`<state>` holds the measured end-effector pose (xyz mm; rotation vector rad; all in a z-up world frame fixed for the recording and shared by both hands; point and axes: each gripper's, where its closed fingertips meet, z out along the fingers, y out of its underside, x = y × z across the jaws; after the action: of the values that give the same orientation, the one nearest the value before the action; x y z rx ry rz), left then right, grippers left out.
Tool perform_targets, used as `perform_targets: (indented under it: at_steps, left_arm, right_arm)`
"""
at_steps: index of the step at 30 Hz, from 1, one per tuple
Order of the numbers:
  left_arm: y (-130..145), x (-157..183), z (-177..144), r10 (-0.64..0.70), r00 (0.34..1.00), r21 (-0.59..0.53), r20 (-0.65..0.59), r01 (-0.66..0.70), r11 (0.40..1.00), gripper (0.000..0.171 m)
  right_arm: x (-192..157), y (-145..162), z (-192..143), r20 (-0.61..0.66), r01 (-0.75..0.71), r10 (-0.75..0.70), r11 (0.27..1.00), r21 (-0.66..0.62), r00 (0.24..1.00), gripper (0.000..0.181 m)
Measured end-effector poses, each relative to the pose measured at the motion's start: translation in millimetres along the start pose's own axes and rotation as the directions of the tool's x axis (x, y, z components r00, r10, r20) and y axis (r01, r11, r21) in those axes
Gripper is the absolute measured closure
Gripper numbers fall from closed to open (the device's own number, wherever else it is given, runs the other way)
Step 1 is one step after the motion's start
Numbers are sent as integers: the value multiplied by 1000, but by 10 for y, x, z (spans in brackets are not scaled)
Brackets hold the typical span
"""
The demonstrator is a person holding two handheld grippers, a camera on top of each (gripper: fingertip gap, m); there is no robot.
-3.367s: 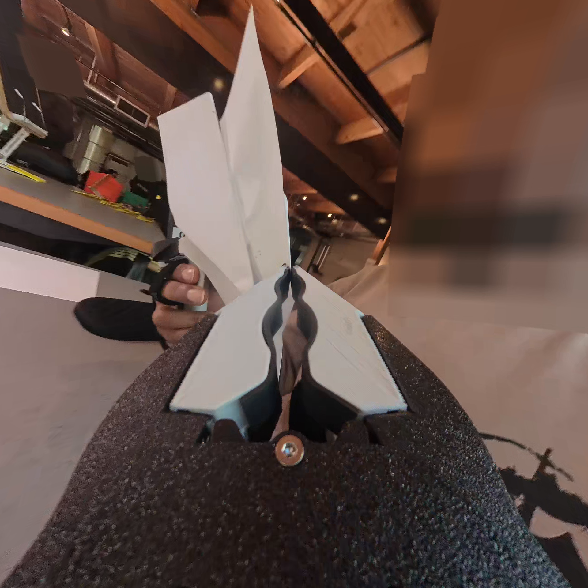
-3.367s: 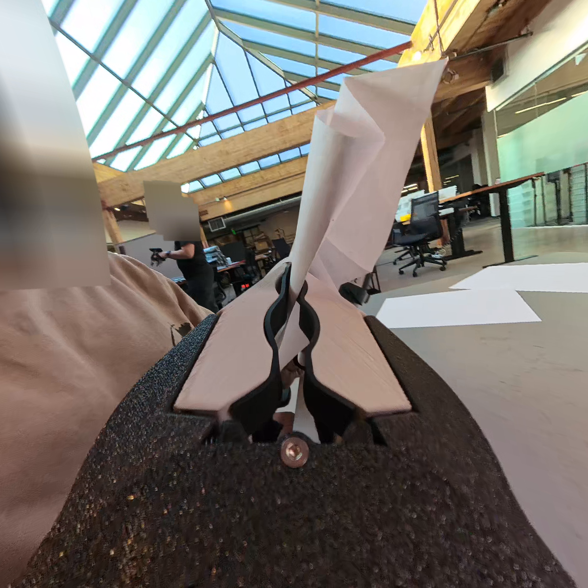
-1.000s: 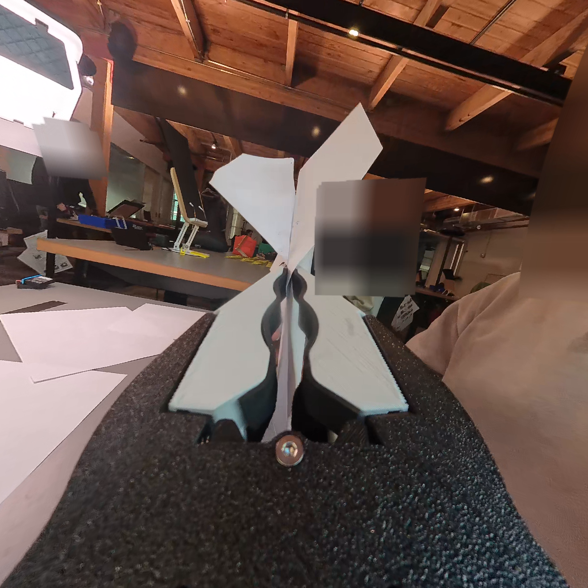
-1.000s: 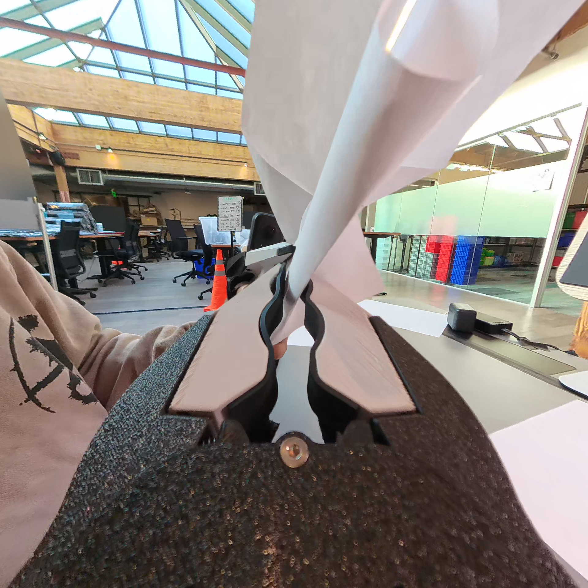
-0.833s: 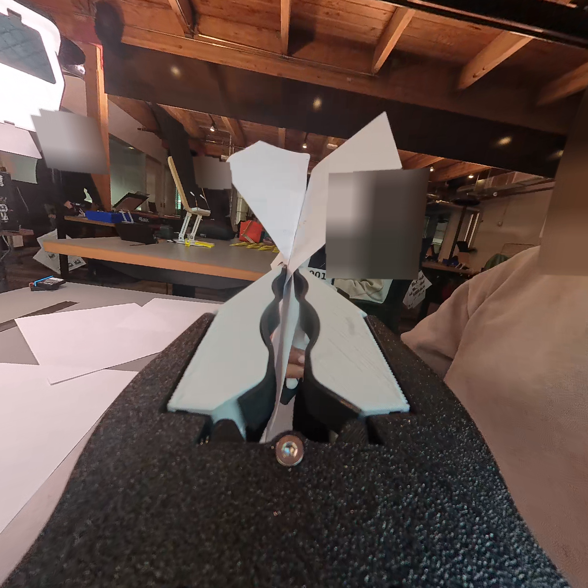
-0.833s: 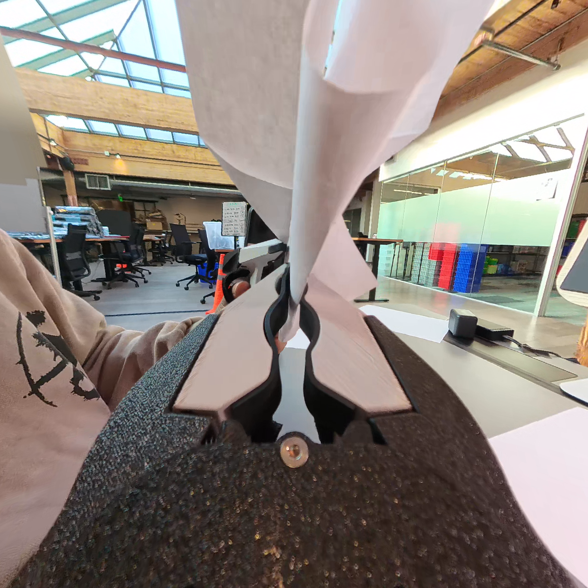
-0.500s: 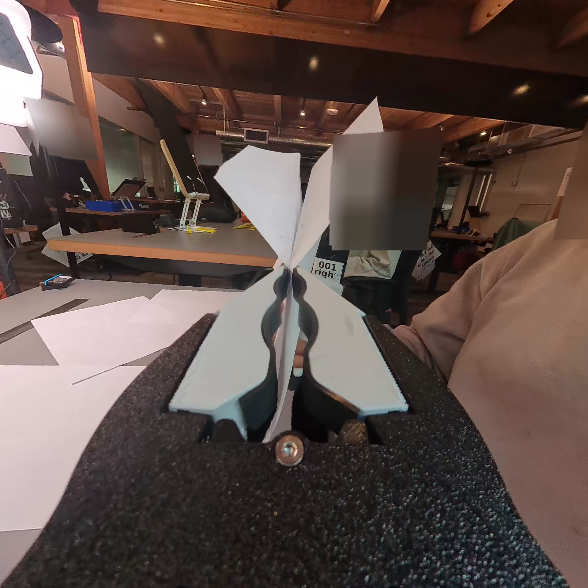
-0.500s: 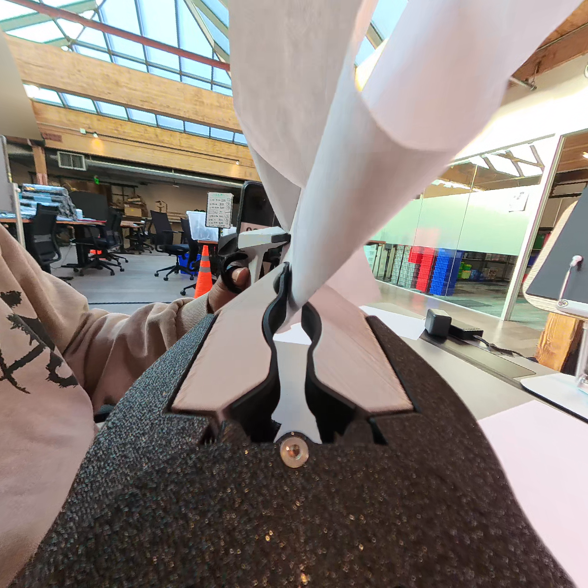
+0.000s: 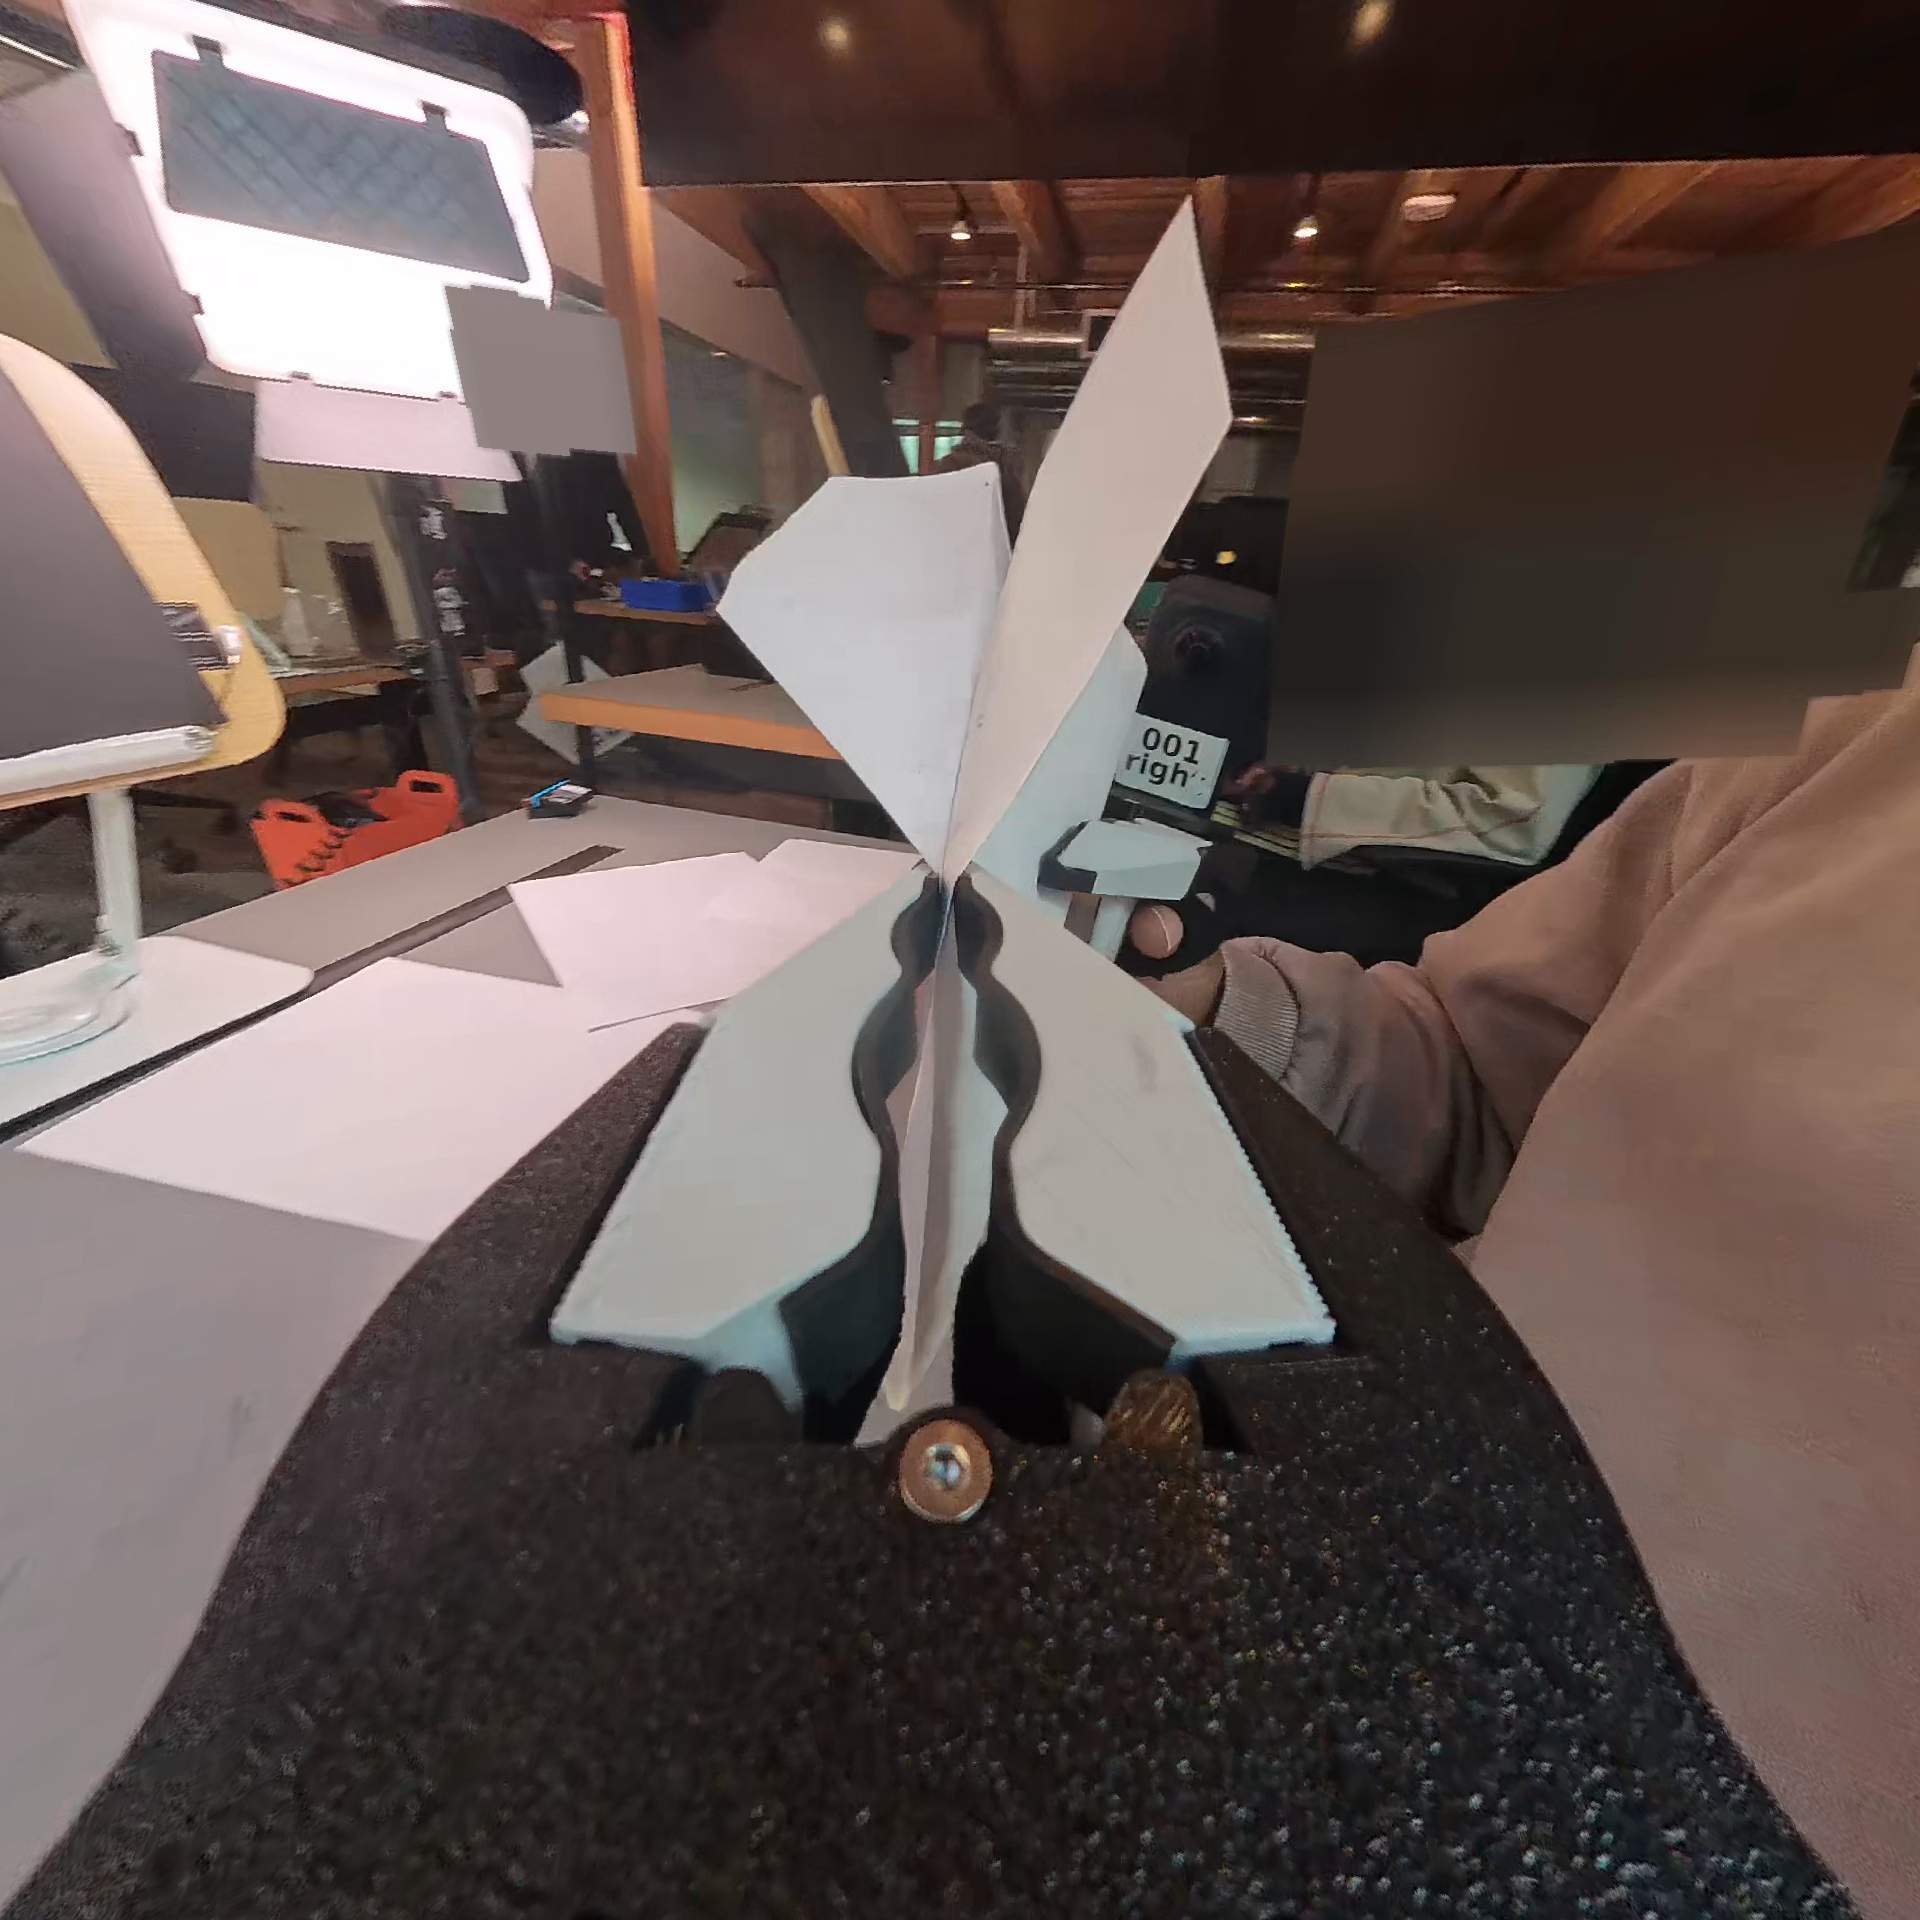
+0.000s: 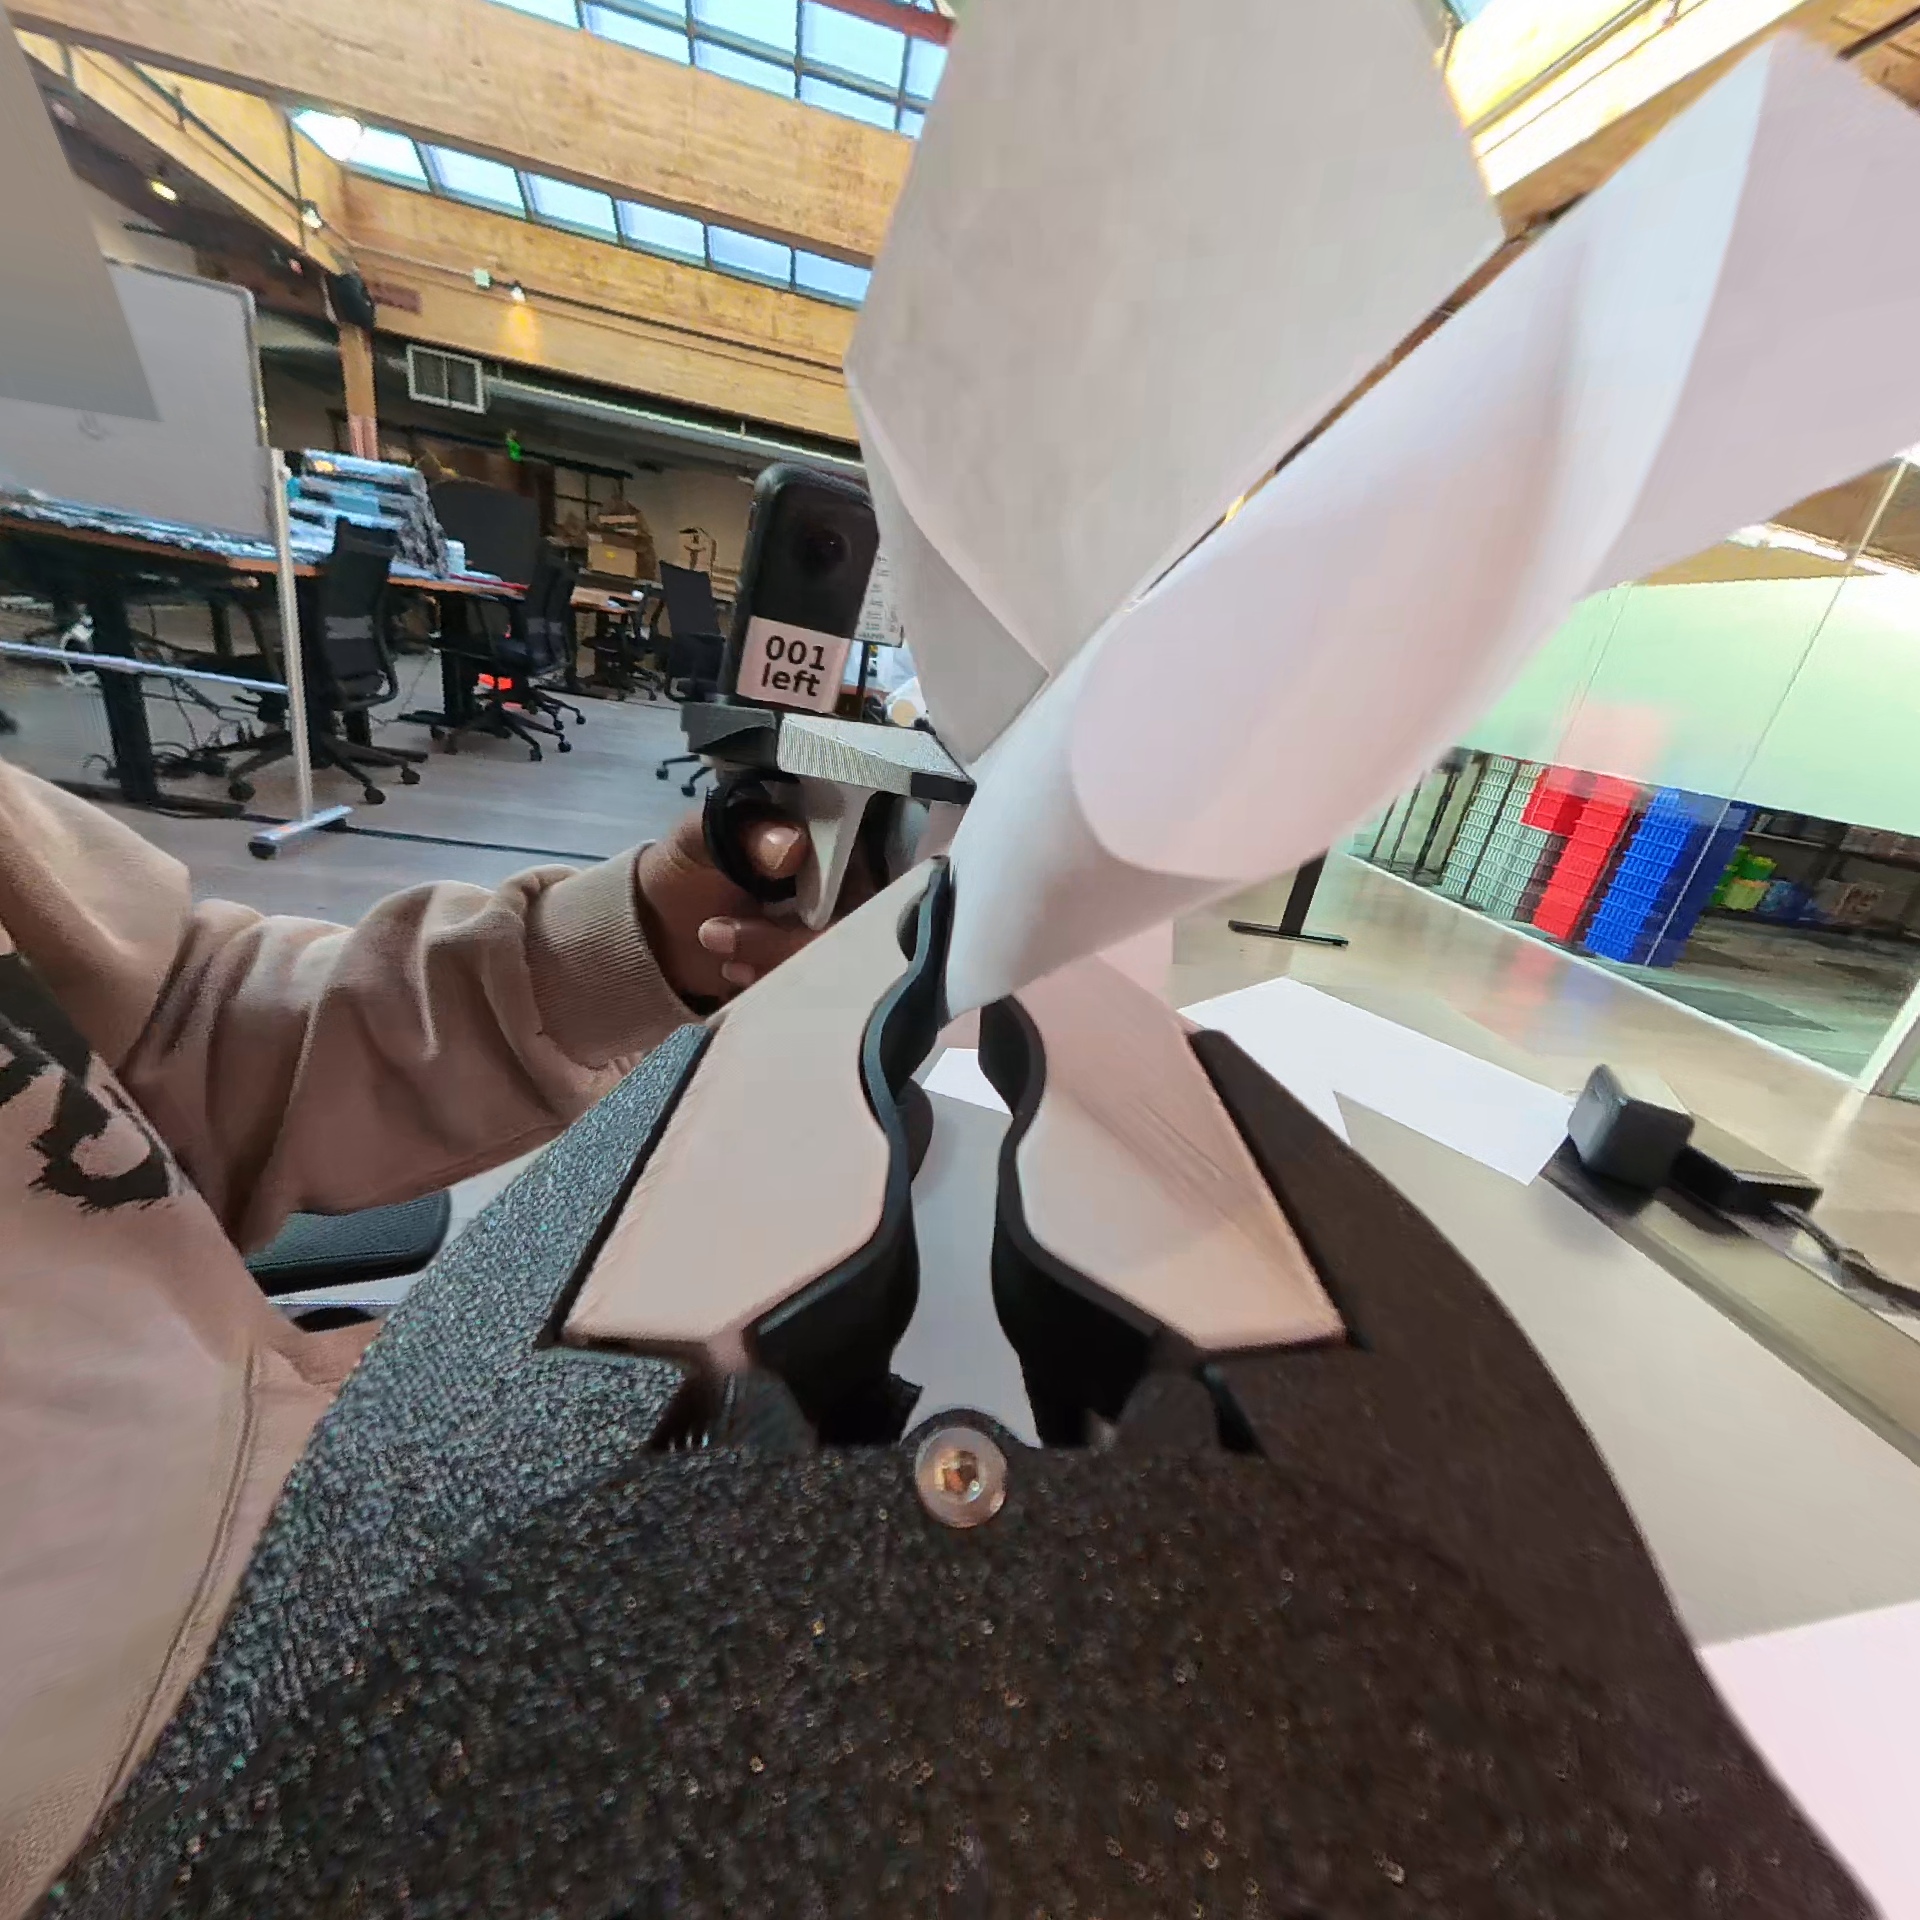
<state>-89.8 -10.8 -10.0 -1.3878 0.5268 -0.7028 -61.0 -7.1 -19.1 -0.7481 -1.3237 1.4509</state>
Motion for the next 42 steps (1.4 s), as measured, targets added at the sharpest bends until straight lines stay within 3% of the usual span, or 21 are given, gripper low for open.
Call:
perform_targets:
  at_steps: [4, 6, 9, 11, 14, 19, 22, 28, 34, 38, 42]
  left_arm:
    - [-148, -7, -428, 29, 971, 33, 238, -38, 999, 162]
    - [-214, -16, -716, 71, 901, 26, 428, -91, 996, 150]
    - [-280, 25, -1336, 159, 660, -58, 735, -172, 983, 119]
    - [-337, 152, -1871, 218, 411, -144, 885, -203, 969, 99]
    - [-423, 513, -2645, 237, 76, -217, 968, -207, 954, 94]
    - [-353, 1084, -3405, 229, -225, -267, 947, -156, 951, 104]
    - [-264, 1305, -3668, 205, -333, -256, 920, -115, 960, 103]
    - [-220, 1433, -3893, 116, -371, -170, 921, -118, 978, 104]
    - [-364, 1485, -3443, 91, -251, -138, 964, -175, 975, 104]
    - [-478, 1566, -3068, 124, -179, -156, 976, -176, 972, 104]
    - [-545, 1599, -2819, 117, -103, -132, 988, -160, 978, 100]
  right_arm:
    - [-134, -63, 387, 32, 23, -24, 999, 37, 999, 181]
    - [-225, -134, 581, 45, 40, -44, 996, 80, 998, 181]
    - [-318, -270, 865, 25, 64, -69, 985, 162, 997, 181]
    - [-362, -383, 1051, 7, 48, -51, 972, 232, 999, 181]
    - [-459, -585, 1308, -31, 53, -45, 938, 342, 999, 181]
    - [-851, -950, 1626, -32, 121, -119, 874, 470, 992, 181]
    - [-1029, -1214, 1642, -67, 164, -152, 821, 546, 986, 181]
    - [-1248, -1594, 1552, -145, 239, -190, 744, 624, 971, 181]
    - [-1234, -1284, 2037, -183, 266, -196, 793, 548, 963, 181]
    - [-1158, -1033, 2485, -133, 195, -148, 847, 495, 980, 181]
    - [-1184, -987, 2753, -54, 91, -74, 866, 492, 996, 181]
